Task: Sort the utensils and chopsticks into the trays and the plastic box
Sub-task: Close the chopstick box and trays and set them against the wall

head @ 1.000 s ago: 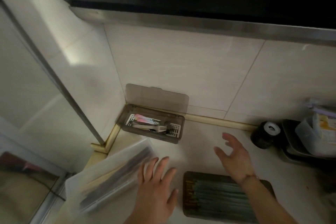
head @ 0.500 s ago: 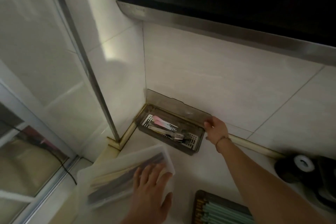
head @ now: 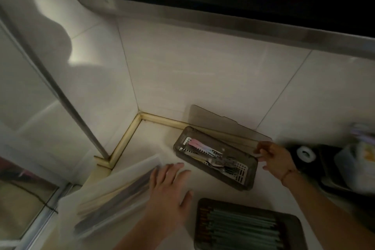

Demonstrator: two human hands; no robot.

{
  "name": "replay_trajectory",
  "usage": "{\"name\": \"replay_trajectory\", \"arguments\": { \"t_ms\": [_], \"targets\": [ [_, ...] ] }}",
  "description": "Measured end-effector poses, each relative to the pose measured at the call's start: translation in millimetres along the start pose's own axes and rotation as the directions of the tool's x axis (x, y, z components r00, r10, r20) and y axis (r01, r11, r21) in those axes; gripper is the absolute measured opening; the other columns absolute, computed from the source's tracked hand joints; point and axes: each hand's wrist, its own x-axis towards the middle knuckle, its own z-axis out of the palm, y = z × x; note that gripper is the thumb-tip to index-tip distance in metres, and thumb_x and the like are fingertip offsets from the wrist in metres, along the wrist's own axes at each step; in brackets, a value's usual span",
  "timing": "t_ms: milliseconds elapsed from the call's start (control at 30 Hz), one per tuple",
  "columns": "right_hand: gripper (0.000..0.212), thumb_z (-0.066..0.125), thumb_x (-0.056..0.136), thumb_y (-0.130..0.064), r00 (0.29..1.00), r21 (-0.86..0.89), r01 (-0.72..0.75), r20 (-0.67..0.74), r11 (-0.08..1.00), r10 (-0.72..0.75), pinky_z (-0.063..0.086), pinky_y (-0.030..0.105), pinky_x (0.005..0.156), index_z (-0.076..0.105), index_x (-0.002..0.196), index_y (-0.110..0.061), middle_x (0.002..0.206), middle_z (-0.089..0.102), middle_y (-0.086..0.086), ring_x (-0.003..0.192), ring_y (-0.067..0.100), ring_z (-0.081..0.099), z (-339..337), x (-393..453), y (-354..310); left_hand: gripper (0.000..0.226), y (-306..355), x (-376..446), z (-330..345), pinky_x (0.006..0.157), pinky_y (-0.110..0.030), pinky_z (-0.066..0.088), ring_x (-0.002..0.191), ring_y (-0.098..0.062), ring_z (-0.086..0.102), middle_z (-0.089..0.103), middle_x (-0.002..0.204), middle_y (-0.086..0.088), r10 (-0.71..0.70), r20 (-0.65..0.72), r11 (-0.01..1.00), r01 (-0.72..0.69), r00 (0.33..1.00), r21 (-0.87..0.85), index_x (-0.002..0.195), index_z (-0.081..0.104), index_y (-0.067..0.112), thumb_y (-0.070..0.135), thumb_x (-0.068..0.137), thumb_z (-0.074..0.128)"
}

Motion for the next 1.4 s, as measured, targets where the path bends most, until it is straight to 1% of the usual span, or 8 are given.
{"name": "replay_trajectory", "arguments": {
  "t_ms": [233, 533, 733, 867, 1033, 1167, 1300, 1400],
  "targets": [
    [0.015, 0.061, 0.091, -0.006, 0.983, -0.228, 0.137, -0.087, 0.964, -0.160, 0.048, 0.007, 0.065, 0.067, 0.095, -0.020, 0.082, 0.068, 0.005, 0.076, 0.017, 0.064, -42.4, -22.9, 9.7, 0.049, 26.5, 63.1, 6.4, 0.087, -0.007, 0.031, 0.116, 0.007, 0.038, 0.042, 0.132, 0.021, -0.219, -0.070, 0.786, 0.133, 0.973, -0.604, 0.141, 0.036, 0.033, 0.044, 0.095, 0.049],
    [0.039, 0.057, 0.088, 0.008, 0.947, -0.246, 0.292, -0.059, 0.924, -0.314, 0.045, 0.008, 0.077, 0.068, 0.091, -0.030, 0.097, 0.066, -0.010, 0.093, 0.003, 0.060, -28.3, -87.8, 32.1, 0.049, 8.0, 115.2, 21.1, 0.103, -0.027, 0.024, 0.129, -0.010, 0.037, 0.038, 0.148, 0.005, -0.559, 0.212, 0.207, 0.382, 0.802, -0.900, 0.146, 0.034, 0.025, 0.044, 0.101, 0.034],
    [0.026, 0.066, 0.086, -0.013, 0.981, -0.410, 0.186, 0.028, 0.893, -0.192, 0.043, 0.027, 0.089, 0.063, 0.094, -0.037, 0.106, 0.060, -0.013, 0.102, 0.012, 0.054, -24.0, -87.9, 59.3, 0.024, 13.6, 112.7, 34.6, 0.069, -0.016, 0.037, 0.083, 0.004, 0.050, 0.059, 0.104, 0.012, -0.482, 0.242, 0.457, 0.477, 0.842, -0.751, 0.120, 0.051, 0.026, 0.034, 0.097, 0.051],
    [0.031, 0.068, 0.084, -0.041, 1.000, -0.271, -0.008, -0.026, 0.962, 0.001, 0.044, 0.018, 0.077, 0.051, 0.110, -0.042, 0.099, 0.065, -0.017, 0.095, 0.004, 0.058, -19.3, -78.4, 54.2, 0.025, 14.0, 110.7, 35.3, 0.057, -0.012, 0.033, 0.078, 0.004, 0.050, 0.054, 0.088, 0.020, -0.475, 0.188, 0.573, 0.464, 0.860, -0.676, 0.121, 0.054, 0.024, 0.028, 0.096, 0.054],
    [0.042, 0.069, 0.086, -0.025, 0.995, -0.259, -0.081, -0.072, 0.963, 0.065, 0.038, 0.001, 0.069, 0.049, 0.122, -0.035, 0.093, 0.067, -0.013, 0.081, -0.007, 0.054, -27.9, -70.0, 65.5, 0.017, 28.7, 91.4, 34.6, 0.056, -0.009, 0.035, 0.076, 0.006, 0.055, 0.056, 0.087, 0.023, -0.346, 0.198, 0.726, 0.395, 0.917, -0.563, 0.111, 0.055, 0.036, 0.029, 0.095, 0.054],
    [0.028, 0.068, 0.087, -0.016, 0.968, -0.153, -0.196, -0.186, 0.969, 0.166, 0.044, 0.026, 0.089, 0.060, 0.114, -0.020, 0.097, 0.072, 0.003, 0.096, 0.020, 0.065, -56.7, -72.7, 88.8, 0.024, 51.8, 60.0, 38.9, 0.069, -0.006, 0.040, 0.091, 0.016, 0.055, 0.057, 0.102, 0.030, -0.161, 0.274, 0.785, 0.292, 0.948, -0.547, 0.099, 0.047, 0.058, 0.036, 0.093, 0.055],
    [0.033, 0.068, 0.087, -0.014, 0.950, -0.260, -0.257, -0.244, 0.931, 0.195, 0.044, 0.045, 0.094, 0.059, 0.118, -0.006, 0.106, 0.069, 0.019, 0.102, 0.037, 0.060, -60.5, -75.8, 85.6, 0.053, 48.1, 45.6, 30.0, 0.101, -0.018, 0.030, 0.127, 0.001, 0.035, 0.037, 0.141, 0.021, -0.050, 0.250, 0.902, 0.152, 0.967, -0.404, 0.140, 0.032, 0.041, 0.045, 0.092, 0.053],
    [0.043, 0.068, 0.085, -0.015, 0.924, -0.499, -0.163, -0.380, 0.851, -0.045, 0.043, 0.048, 0.098, 0.057, 0.126, -0.008, 0.122, 0.060, 0.022, 0.110, 0.041, 0.055, -40.7, -82.8, 54.5, 0.057, 16.0, 24.9, 6.2, 0.111, -0.026, 0.015, 0.141, -0.004, 0.015, 0.014, 0.152, 0.023, 0.015, 0.096, 0.979, 0.005, 0.995, -0.206, 0.143, 0.028, 0.040, 0.053, 0.091, 0.046]
  ]
}}
